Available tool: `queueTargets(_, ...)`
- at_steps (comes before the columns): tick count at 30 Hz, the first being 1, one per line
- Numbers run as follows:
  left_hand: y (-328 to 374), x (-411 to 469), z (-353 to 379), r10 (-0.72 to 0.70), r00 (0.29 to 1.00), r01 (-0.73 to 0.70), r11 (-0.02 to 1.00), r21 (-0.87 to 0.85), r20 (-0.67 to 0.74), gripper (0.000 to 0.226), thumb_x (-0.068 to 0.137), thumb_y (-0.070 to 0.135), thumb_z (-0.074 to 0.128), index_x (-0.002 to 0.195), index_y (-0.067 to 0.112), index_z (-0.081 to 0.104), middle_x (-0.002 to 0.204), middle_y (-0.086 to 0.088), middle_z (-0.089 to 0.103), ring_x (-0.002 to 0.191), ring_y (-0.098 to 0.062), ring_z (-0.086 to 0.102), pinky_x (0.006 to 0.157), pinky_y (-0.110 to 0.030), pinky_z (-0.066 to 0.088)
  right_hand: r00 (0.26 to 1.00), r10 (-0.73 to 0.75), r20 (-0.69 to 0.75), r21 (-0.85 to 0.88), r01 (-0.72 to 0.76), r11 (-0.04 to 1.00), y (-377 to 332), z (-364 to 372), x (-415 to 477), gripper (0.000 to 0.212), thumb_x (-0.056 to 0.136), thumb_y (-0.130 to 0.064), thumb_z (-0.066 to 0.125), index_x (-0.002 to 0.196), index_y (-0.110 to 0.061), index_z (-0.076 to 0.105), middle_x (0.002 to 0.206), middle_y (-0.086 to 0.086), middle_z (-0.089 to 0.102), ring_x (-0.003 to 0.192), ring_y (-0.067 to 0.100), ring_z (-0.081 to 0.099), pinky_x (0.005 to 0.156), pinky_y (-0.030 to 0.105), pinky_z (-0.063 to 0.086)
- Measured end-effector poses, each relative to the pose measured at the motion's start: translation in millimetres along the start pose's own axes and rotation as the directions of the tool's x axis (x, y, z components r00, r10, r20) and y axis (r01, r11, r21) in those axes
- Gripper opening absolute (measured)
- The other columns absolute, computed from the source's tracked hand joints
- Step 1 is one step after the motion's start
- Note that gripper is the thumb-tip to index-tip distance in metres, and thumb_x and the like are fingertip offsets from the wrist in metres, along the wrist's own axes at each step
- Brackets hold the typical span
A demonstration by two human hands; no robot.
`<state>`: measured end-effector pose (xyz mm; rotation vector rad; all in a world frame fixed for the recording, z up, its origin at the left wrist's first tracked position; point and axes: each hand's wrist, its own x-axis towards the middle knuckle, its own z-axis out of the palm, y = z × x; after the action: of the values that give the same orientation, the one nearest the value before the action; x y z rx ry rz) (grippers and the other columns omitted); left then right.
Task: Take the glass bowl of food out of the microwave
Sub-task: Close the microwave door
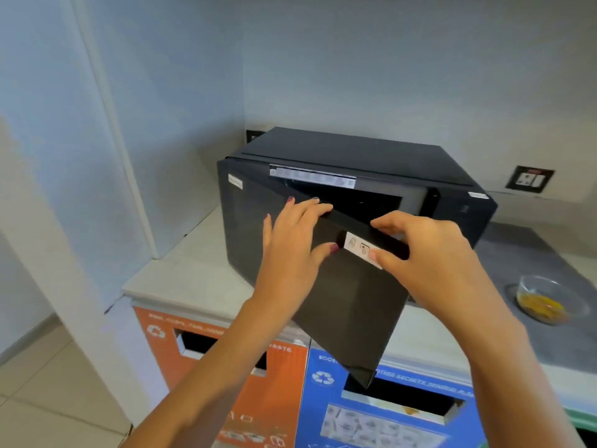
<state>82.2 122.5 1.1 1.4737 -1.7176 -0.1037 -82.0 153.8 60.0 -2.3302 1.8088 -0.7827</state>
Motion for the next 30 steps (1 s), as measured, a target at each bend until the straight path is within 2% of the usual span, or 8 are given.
queueTargets(2, -2.1, 11.6, 14.8, 0.051, 0.998, -0.05, 0.997, 0.05, -0.028, 0.057, 0.085, 0.022, 0.066, 0.137, 0.03, 0.045, 0.148, 0.008, 0.04, 0.146, -0.018, 0.016, 0.115, -0.046, -0.005, 0.997, 0.062, -0.055, -0.076, -0.066, 0.995, 6.5, 3.7, 5.9, 0.044, 0.088, -0.026, 0.064, 0.13, -0.027, 0.052, 0.127, 0.001, 0.063, 0.115, 0.023, 0.059, 0.079, 0.035, 0.052)
queueTargets(6, -7.6, 32.1, 37.5, 0.146, 0.987, -0.136, 0.98, 0.143, -0.066, 0.063, 0.083, 0.013, 0.069, 0.138, 0.03, 0.044, 0.146, 0.005, 0.044, 0.144, -0.023, 0.024, 0.116, -0.052, 0.002, 0.983, 0.084, -0.162, -0.116, -0.103, 0.988, 26.8, 16.3, 27.8, 0.046, 0.089, -0.014, 0.063, 0.132, -0.022, 0.051, 0.125, 0.008, 0.063, 0.109, 0.03, 0.061, 0.076, 0.039, 0.053)
queueTargets(8, -9.2, 41.8, 47.8, 0.175, 0.981, -0.157, 0.968, 0.196, -0.082, 0.066, 0.081, 0.009, 0.071, 0.138, 0.029, 0.044, 0.144, 0.004, 0.047, 0.141, -0.025, 0.029, 0.116, -0.053, 0.005, 0.977, 0.069, -0.204, -0.127, -0.096, 0.987, 37.6, 23.1, 40.4, 0.046, 0.088, -0.009, 0.064, 0.131, -0.019, 0.053, 0.122, 0.01, 0.066, 0.106, 0.031, 0.062, 0.092, 0.046, 0.051)
queueTargets(11, -12.0, 57.9, 61.9, 0.208, 0.973, -0.18, 0.952, 0.246, -0.095, 0.067, 0.077, 0.009, 0.074, 0.136, 0.028, 0.047, 0.14, 0.001, 0.05, 0.138, -0.027, 0.035, 0.115, -0.055, 0.009, 0.971, 0.068, -0.23, -0.151, -0.105, 0.983, 51.6, 29.0, 59.1, 0.045, 0.088, -0.008, 0.063, 0.131, -0.016, 0.054, 0.123, 0.014, 0.065, 0.114, 0.034, 0.06, 0.114, 0.047, 0.03)
queueTargets(15, -17.1, 75.7, 73.6, 0.239, 0.964, -0.201, 0.941, 0.273, -0.116, 0.063, 0.078, 0.013, 0.074, 0.135, 0.024, 0.049, 0.139, -0.001, 0.053, 0.136, -0.027, 0.039, 0.116, -0.052, 0.016, 0.976, 0.066, -0.208, -0.184, -0.105, 0.977, 64.1, 33.3, 79.1, 0.043, 0.092, -0.01, 0.058, 0.134, -0.015, 0.05, 0.134, 0.014, 0.058, 0.134, 0.036, 0.041, 0.114, 0.049, 0.028)
queueTargets(20, -20.6, 95.2, 85.4, 0.263, 0.95, -0.215, 0.943, 0.256, -0.171, 0.056, 0.079, 0.014, 0.074, 0.131, 0.013, 0.055, 0.133, -0.006, 0.059, 0.13, -0.028, 0.047, 0.113, -0.043, 0.027, 0.977, 0.078, -0.196, -0.177, -0.114, 0.978, 74.1, 39.2, 99.9, 0.051, 0.093, -0.012, 0.055, 0.142, -0.016, 0.04, 0.149, 0.012, 0.042, 0.143, 0.034, 0.027, 0.112, 0.049, 0.032)
queueTargets(25, -28.0, 112.4, 90.0, 0.275, 0.947, -0.217, 0.928, 0.301, -0.164, 0.057, 0.078, 0.02, 0.074, 0.13, 0.01, 0.055, 0.133, -0.009, 0.059, 0.13, -0.031, 0.047, 0.113, -0.044, 0.024, 0.974, 0.007, -0.227, -0.23, -0.06, 0.971, 83.3, 46.6, 112.0, 0.057, 0.093, -0.009, 0.056, 0.145, -0.011, 0.033, 0.151, 0.015, 0.038, 0.143, 0.031, 0.029, 0.117, 0.042, 0.024)
queueTargets(30, -33.7, 123.8, 89.4, 0.289, 0.951, -0.233, 0.906, 0.352, -0.113, 0.061, 0.077, 0.026, 0.074, 0.132, 0.011, 0.053, 0.135, -0.01, 0.057, 0.132, -0.032, 0.045, 0.113, -0.047, 0.024, 0.972, -0.08, -0.222, -0.316, 0.006, 0.949, 91.9, 56.3, 124.5, 0.065, 0.085, -0.017, 0.067, 0.141, -0.002, 0.037, 0.141, 0.022, 0.049, 0.135, 0.037, 0.041, 0.116, 0.047, 0.027)
